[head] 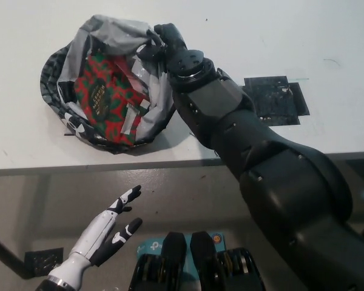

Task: The robot uses its right hand to pick up a bag of coffee beans and puts it in the black plastic bag, then the robot grabs the top of the bag and lifts it.

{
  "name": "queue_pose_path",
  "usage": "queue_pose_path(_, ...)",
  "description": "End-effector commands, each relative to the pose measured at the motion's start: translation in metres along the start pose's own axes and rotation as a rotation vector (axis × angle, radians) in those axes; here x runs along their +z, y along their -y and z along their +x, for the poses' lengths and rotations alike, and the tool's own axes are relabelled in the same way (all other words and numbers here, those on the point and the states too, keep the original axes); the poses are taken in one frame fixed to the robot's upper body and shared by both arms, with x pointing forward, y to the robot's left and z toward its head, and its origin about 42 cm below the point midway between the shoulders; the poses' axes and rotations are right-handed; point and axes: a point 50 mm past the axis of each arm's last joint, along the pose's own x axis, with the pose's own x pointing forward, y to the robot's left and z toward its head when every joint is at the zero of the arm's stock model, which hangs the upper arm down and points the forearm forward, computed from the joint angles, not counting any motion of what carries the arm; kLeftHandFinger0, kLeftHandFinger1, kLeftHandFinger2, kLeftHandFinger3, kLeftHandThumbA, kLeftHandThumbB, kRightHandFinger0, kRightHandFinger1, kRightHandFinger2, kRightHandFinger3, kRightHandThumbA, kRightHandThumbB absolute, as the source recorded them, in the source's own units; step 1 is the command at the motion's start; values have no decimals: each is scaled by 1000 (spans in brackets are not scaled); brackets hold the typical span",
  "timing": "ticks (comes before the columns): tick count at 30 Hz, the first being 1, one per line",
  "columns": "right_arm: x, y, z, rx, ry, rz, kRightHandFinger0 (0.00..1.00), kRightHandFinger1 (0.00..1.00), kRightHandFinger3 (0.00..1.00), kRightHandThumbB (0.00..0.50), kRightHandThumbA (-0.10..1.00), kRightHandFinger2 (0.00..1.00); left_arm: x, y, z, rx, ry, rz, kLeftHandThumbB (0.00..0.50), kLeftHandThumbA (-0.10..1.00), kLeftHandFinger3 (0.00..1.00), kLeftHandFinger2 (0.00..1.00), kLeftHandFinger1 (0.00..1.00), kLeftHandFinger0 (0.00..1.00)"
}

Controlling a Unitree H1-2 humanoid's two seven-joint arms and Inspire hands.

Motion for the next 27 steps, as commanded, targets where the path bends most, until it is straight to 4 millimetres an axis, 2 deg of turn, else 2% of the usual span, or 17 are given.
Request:
queue_pose_path(1, 56, 8, -5, -30, 138, -1, 282, 452, 629, 75, 21, 649, 11, -11, 8, -9, 51, 36, 278, 1000, 1000, 1000, 1000, 903)
queue_pose_path(2, 56, 8, -5, -28, 136, 6, 113, 283, 582, 71, -5, 486, 11, -11, 8, -9, 51, 36, 279, 1000, 1000, 1000, 1000, 901)
queue_pose_path(4, 54, 8, -5, -22, 130, 30, 23, 200, 651, 65, -49, 481, 11, -11, 8, -10, 51, 36, 281, 1000, 1000, 1000, 1000, 888)
queue_pose_path(5, 50, 8, -4, -18, 112, 82, 1, 136, 942, 65, -67, 508, 10, -11, 8, -9, 54, 42, 285, 1000, 1000, 1000, 1000, 875)
queue_pose_path(7, 47, 10, -3, -13, 99, 94, 21, 201, 982, 53, -48, 594, 10, -11, 8, -10, 57, 49, 284, 1000, 1000, 1000, 1000, 875)
queue_pose_path(8, 44, 12, -2, -23, 105, 16, 228, 471, 1000, 67, 82, 863, 10, -11, 7, -11, 53, 48, 286, 1000, 1000, 1000, 1000, 883)
queue_pose_path(9, 42, 13, -2, -40, 115, -56, 346, 612, 1000, 90, 153, 929, 11, -11, 7, -10, 52, 48, 286, 1000, 1000, 1000, 1000, 883)
queue_pose_path(11, 40, 15, -1, -63, 140, -151, 460, 674, 1000, 93, 233, 851, 11, -11, 7, -9, 53, 47, 286, 1000, 1000, 1000, 1000, 884)
queue_pose_path(15, 33, 18, 0, -90, 171, -302, 270, 439, 670, 107, 191, 541, 11, -12, 8, -8, 54, 45, 285, 1000, 1000, 1000, 1000, 892)
queue_pose_path(18, 30, 19, 0, -98, 164, -344, 278, 408, 771, 112, 181, 503, 11, -12, 8, -11, 56, 51, 277, 1000, 1000, 1000, 1000, 897)
queue_pose_path(20, 25, 19, 1, -90, 159, -370, 434, 568, 1000, 102, 275, 703, 12, -13, 9, -13, 56, 60, 275, 1000, 1000, 1000, 1000, 905)
queue_pose_path(21, 24, 19, 1, -88, 158, -377, 473, 586, 1000, 102, 318, 712, 12, -13, 9, -14, 57, 62, 275, 1000, 1000, 1000, 1000, 905)
queue_pose_path(22, 23, 20, 2, -87, 159, -379, 572, 723, 1000, 120, 354, 867, 12, -13, 9, -14, 56, 63, 275, 1000, 1000, 1000, 1000, 907)
queue_pose_path(23, 21, 21, 2, -84, 155, -373, 893, 1000, 1000, 204, 470, 1000, 12, -13, 9, -14, 58, 64, 269, 1000, 1000, 1000, 1000, 910)
queue_pose_path(24, 20, 22, 3, -82, 151, -365, 1000, 1000, 1000, 183, 512, 1000, 12, -13, 10, -14, 60, 66, 268, 1000, 1000, 1000, 1000, 911)
queue_pose_path(25, 18, 22, 3, -77, 141, -414, 1000, 1000, 1000, 294, 715, 1000, 12, -14, 10, -14, 61, 63, 262, 1000, 1000, 1000, 1000, 911)
queue_pose_path(27, 15, 22, 3, -77, 136, -466, 1000, 1000, 1000, 342, 754, 1000, 12, -14, 10, -15, 61, 63, 260, 1000, 1000, 1000, 1000, 911)
